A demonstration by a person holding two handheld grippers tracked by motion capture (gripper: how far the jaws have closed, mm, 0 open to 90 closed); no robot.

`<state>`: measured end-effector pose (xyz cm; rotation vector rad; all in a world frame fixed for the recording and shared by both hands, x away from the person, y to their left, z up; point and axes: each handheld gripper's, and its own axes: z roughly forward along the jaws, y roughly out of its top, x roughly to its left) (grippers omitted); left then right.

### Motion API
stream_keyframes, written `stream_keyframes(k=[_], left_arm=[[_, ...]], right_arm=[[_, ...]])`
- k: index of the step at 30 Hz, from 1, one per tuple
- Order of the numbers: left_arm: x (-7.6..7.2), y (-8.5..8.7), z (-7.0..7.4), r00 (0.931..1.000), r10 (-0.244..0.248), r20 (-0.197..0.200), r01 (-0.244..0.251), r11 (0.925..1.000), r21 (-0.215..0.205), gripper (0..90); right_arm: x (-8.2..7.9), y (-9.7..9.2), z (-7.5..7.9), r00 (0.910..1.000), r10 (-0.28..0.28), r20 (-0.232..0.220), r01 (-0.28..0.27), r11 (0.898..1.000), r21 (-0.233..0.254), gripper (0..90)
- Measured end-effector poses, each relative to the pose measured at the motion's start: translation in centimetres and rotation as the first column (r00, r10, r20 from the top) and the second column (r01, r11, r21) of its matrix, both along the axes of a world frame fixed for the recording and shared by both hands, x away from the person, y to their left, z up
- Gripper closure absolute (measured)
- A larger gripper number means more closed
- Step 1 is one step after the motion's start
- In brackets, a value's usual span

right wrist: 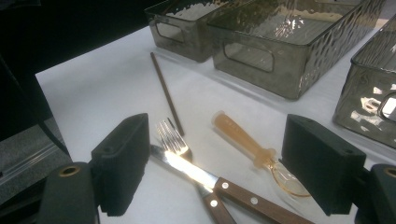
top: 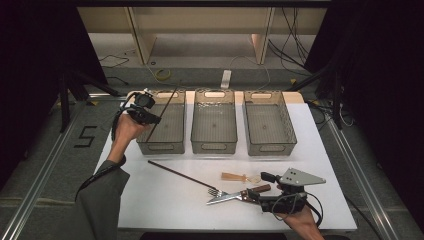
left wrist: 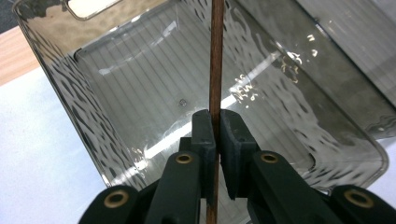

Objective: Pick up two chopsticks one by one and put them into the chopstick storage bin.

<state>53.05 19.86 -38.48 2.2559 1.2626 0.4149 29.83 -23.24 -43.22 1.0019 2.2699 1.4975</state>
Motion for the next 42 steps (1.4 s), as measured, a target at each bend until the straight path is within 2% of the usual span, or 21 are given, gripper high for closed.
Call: stream_keyframes(k=[3, 6, 9, 10, 11, 12, 13, 15, 16, 18, 21, 23, 26, 28, 31, 32, 33, 34, 37, 39, 42], left_arm=[[0.0, -0.1, -0.3, 1.0, -0.006, -0.007, 0.006, 0.9999, 0.012, 83.4], [0.0, -0.2, -0.5, 0.9999, 0.01, -0.006, -0.01, 0.9998, 0.017, 81.8], [-0.1, -0.2, -0.4, 0.9998, 0.012, -0.015, -0.012, 0.9998, 0.019, 73.6], [-0.4, -0.4, -0.1, 0.9999, 0.016, 0.003, -0.016, 0.9996, 0.023, 71.4], [-0.4, -0.4, -0.1, 0.9999, 0.016, 0.003, -0.016, 0.9996, 0.023, 67.5], [-0.5, -0.4, 0.2, 0.9994, 0.032, 0.014, -0.032, 0.9993, 0.021, 67.5], [-0.7, -0.4, 0.4, 0.9986, 0.047, 0.026, -0.047, 0.9988, 0.013, 57.5], [-1.5, -0.5, 1.0, 0.9961, 0.065, 0.059, -0.063, 0.9974, -0.033, 52.3], [-2.1, -0.7, 1.2, 0.9961, 0.056, 0.068, -0.052, 0.9975, -0.048, 50.0], [-3.3, -1.0, 1.5, 0.9959, 0.021, 0.088, -0.016, 0.9986, -0.051, 45.5], [-4.9, -1.8, 1.4, 0.9948, -0.035, 0.096, 0.04, 0.9983, -0.044, 38.4], [-5.9, -2.4, 1.2, 0.9927, -0.084, 0.087, 0.087, 0.9956, -0.036, 35.5], [-6.7, -3.1, 1.0, 0.9897, -0.13, 0.061, 0.132, 0.9905, -0.037, 32.6], [-7.3, -3.6, 1.0, 0.982, -0.184, 0.043, 0.185, 0.9824, -0.025, 30.3], [-8.1, -4.1, 1.1, 0.9718, -0.236, 0.008, 0.236, 0.9717, -0.012, 27.0], [-8.3, -4.3, 1.0, 0.9667, -0.256, -0.009, 0.256, 0.9667, -0.009, 27.0], [-8.7, -4.7, 0.8, 0.957, -0.288, -0.031, 0.289, 0.9573, 0.011, 24.5], [-8.7, -4.7, 0.8, 0.957, -0.288, -0.031, 0.289, 0.9573, 0.011, 23.5], [-8.9, -5.1, 0.2, 0.9407, -0.33, -0.078, 0.334, 0.9421, 0.035, 20.9], [-9.2, -5.3, -0.3, 0.9269, -0.362, -0.1, 0.368, 0.928, 0.057, 17.9], [-9.4, -5.8, -1.1, 0.909, -0.392, -0.141, 0.405, 0.9111, 0.077, 16.7]], right_arm=[[0.0, 0.0, 0.0, 1.0, 0.0, -0.001, 0.0, 1.0, -0.001, 24.4], [0.0, 0.0, 0.0, 1.0, 0.0, -0.002, 0.0, 1.0, -0.001, 24.4], [0.0, 0.0, 0.0, 1.0, -0.001, -0.002, 0.001, 1.0, -0.001, 24.4], [0.0, 0.0, 0.0, 1.0, 0.0, -0.002, 0.0, 1.0, 0.0, 24.4], [0.0, 0.0, 0.0, 1.0, 0.0, -0.002, 0.0, 1.0, 0.0, 24.4], [0.0, 0.0, 0.0, 1.0, 0.001, -0.002, -0.001, 1.0, 0.0, 24.4], [0.0, 0.0, 0.0, 1.0, 0.0, -0.001, 0.0, 1.0, -0.001, 24.4], [0.0, 0.0, 0.0, 1.0, -0.001, -0.001, 0.001, 1.0, -0.002, 24.4], [0.0, 0.0, 0.0, 1.0, -0.001, -0.001, 0.001, 1.0, -0.002, 24.4], [0.0, 0.0, 0.0, 1.0, -0.002, -0.002, 0.002, 1.0, 0.0, 24.4], [0.0, 0.0, 0.0, 1.0, -0.002, 0.0, 0.002, 1.0, -0.001, 24.4], [0.0, 0.0, 0.0, 1.0, -0.002, -0.001, 0.002, 1.0, -0.003, 24.4], [0.0, 0.0, 0.1, 1.0, -0.001, 0.002, 0.001, 1.0, -0.001, 24.4], [-0.1, 0.0, 0.1, 1.0, -0.003, -0.003, 0.003, 1.0, 0.003, 24.4], [-0.1, -0.1, 0.1, 1.0, -0.004, -0.002, 0.004, 1.0, 0.002, 24.4], [-0.1, -0.1, 0.1, 1.0, -0.004, -0.002, 0.004, 1.0, 0.002, 24.4], [-0.1, -0.1, 0.1, 1.0, -0.003, -0.002, 0.003, 1.0, 0.004, 24.3], [-0.1, -0.1, 0.1, 1.0, -0.003, -0.003, 0.003, 1.0, 0.003, 24.4], [-0.1, -0.1, 0.1, 1.0, -0.001, -0.001, 0.001, 1.0, 0.001, 24.4], [-0.1, 0.0, 0.1, 1.0, 0.002, 0.001, -0.002, 1.0, -0.002, 24.4], [-0.2, 0.0, 0.1, 1.0, 0.003, 0.001, -0.003, 1.0, -0.002, 24.4]])
